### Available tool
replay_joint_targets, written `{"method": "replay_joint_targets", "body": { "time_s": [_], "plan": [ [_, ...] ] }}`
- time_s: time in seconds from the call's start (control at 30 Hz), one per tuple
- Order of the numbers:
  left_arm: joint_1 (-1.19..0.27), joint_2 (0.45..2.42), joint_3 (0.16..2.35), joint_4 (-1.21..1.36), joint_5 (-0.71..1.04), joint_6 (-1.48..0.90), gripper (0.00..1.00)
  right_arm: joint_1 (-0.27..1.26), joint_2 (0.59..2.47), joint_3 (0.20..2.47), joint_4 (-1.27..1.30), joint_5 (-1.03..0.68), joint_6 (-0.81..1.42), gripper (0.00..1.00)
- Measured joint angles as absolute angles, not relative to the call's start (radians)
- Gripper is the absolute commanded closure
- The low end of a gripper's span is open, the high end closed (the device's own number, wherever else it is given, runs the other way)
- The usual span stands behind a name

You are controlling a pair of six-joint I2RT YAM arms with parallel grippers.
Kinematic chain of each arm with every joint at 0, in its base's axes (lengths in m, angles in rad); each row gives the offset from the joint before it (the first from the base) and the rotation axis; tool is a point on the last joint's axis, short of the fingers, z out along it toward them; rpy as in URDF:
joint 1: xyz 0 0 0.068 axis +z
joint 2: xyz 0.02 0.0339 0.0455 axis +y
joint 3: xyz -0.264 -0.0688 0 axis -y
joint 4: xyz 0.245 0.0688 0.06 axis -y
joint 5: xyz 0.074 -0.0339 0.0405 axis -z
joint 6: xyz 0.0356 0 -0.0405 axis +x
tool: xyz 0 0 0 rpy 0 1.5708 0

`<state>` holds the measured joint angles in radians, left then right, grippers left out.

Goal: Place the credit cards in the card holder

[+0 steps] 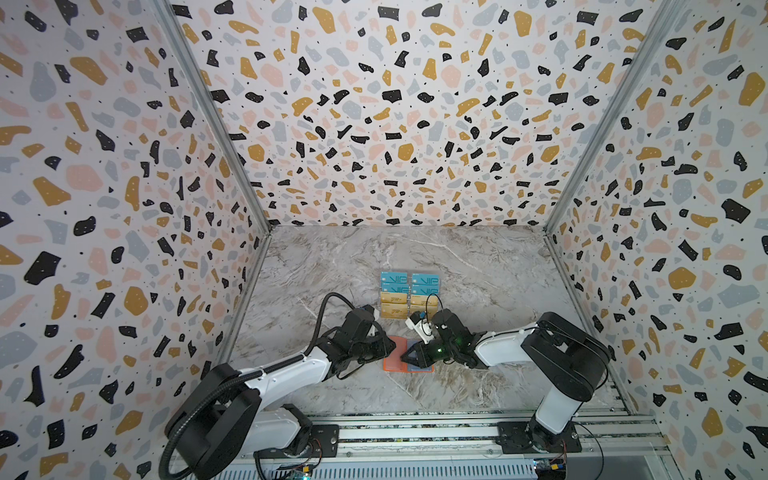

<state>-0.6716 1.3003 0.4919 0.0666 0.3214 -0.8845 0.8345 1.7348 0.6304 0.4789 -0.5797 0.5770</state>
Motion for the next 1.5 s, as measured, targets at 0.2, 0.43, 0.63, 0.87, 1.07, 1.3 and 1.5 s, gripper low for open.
{"method": "replay_joint_targets", "body": {
  "time_s": [0.2, 0.43, 0.63, 0.87, 1.07, 1.3, 1.5],
  "plan": [
    [-0.682, 1.354, 0.491, 0.068, 0.315, -0.860, 0.89, 0.835, 1.735, 0.641, 0.460, -0.580, 0.574, 0.82],
    [-0.682, 1.356, 0.482, 0.063, 0.293, -0.839, 0.90, 0.816, 1.711, 0.783, 0.270, -0.574, 0.480, 0.76],
    [-0.682, 1.381, 0.472, 0.062, 0.287, -0.822, 0.89, 0.762, 1.668, 0.945, 0.137, -0.554, 0.366, 0.66],
    [-0.682, 1.392, 0.474, 0.065, 0.279, -0.794, 0.87, 0.733, 1.735, 1.168, -0.014, -0.511, 0.214, 0.61],
    [-0.682, 1.390, 0.474, 0.065, 0.278, -0.785, 0.87, 0.724, 1.854, 1.299, -0.108, -0.505, 0.109, 0.64],
    [-0.682, 1.388, 0.474, 0.065, 0.279, -0.783, 0.86, 0.719, 1.965, 1.412, -0.203, -0.485, 0.029, 0.66],
    [-0.682, 1.388, 0.474, 0.067, 0.280, -0.781, 0.86, 0.717, 2.028, 1.523, -0.278, -0.472, -0.024, 0.65]
  ]
}}
